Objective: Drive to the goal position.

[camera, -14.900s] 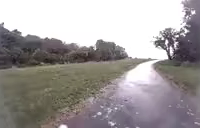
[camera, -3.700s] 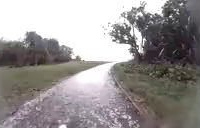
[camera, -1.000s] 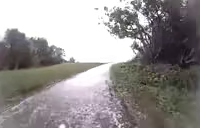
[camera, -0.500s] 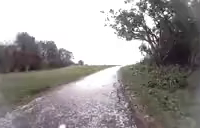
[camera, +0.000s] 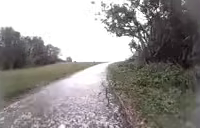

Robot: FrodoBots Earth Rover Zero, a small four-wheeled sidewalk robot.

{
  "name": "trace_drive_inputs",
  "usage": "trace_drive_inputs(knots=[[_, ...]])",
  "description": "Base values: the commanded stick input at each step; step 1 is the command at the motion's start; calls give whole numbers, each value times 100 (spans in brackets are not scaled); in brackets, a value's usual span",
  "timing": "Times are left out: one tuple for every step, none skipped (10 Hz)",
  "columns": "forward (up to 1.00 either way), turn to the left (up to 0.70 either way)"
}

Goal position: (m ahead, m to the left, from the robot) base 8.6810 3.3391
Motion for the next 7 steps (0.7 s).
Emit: trace_drive_inputs(knots=[[100, 0], [100, 0], [86, 0], [23, 0], [0, 0], [0, 0], [0, 0]])
